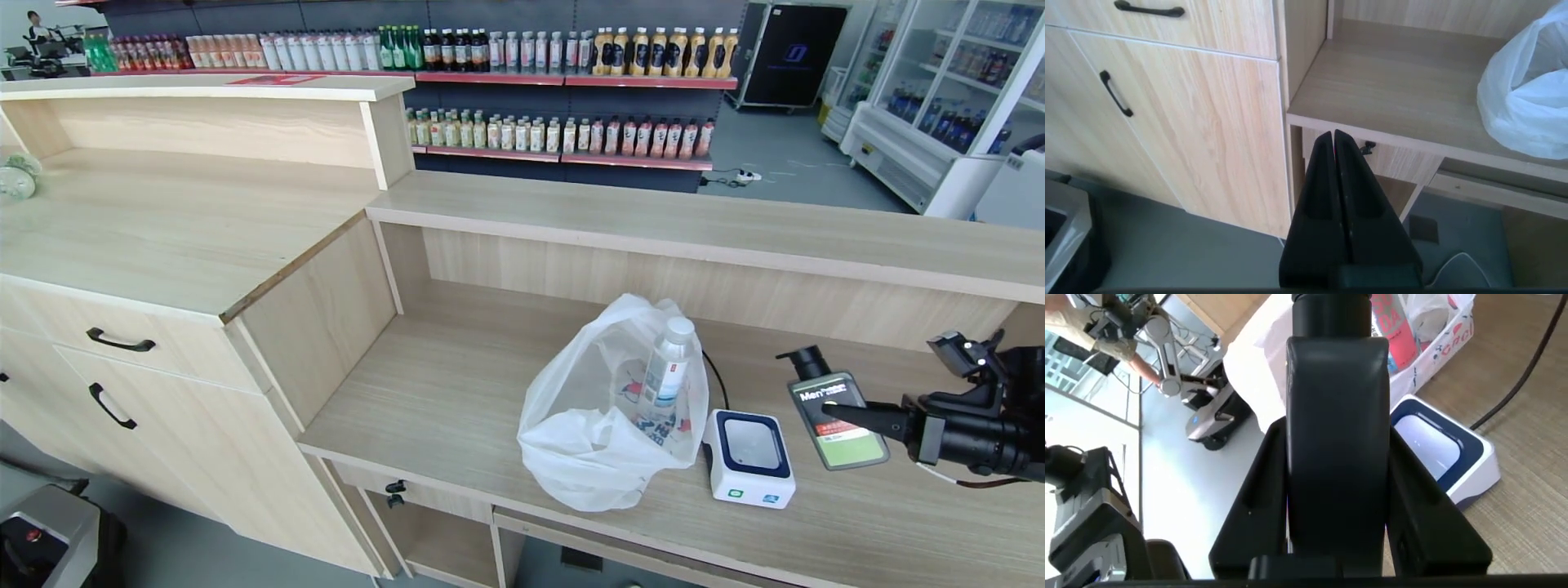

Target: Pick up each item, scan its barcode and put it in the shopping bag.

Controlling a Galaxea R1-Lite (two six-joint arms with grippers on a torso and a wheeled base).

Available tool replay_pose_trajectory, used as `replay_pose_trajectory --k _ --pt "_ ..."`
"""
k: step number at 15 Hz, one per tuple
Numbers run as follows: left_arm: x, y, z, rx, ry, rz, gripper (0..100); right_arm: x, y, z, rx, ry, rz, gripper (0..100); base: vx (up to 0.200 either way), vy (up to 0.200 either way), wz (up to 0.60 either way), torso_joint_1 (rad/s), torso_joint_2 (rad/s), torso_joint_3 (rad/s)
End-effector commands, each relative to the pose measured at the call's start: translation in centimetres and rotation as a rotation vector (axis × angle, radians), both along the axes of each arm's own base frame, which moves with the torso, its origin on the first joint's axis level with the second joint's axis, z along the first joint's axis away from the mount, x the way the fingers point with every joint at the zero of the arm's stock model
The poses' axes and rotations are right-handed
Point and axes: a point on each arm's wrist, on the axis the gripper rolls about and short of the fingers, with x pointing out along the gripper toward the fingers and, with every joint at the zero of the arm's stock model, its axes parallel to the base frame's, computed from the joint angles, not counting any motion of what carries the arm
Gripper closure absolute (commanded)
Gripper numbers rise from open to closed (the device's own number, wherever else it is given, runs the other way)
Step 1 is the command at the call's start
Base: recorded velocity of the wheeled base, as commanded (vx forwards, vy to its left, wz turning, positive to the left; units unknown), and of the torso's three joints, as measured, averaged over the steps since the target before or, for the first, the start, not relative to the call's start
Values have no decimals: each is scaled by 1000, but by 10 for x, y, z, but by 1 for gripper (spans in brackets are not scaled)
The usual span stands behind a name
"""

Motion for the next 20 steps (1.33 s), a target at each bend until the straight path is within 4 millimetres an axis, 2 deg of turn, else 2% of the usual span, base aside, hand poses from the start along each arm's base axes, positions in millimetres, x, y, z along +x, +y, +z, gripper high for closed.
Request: replay_pose_trajectory --k 1,6,10,20 --pt "0 0 0 0 0 1 100 0 0 -6 2 8 3 100 0 0 0 0 0 0" --pt "0 0 0 0 0 1 100 7 2 -10 -9 -1 17 100 0 0 0 0 0 0" --pt "0 0 0 0 0 1 100 14 11 -15 -25 4 37 100 0 0 0 0 0 0" --pt "0 0 0 0 0 1 100 20 10 -26 -41 12 34 100 0 0 0 0 0 0"
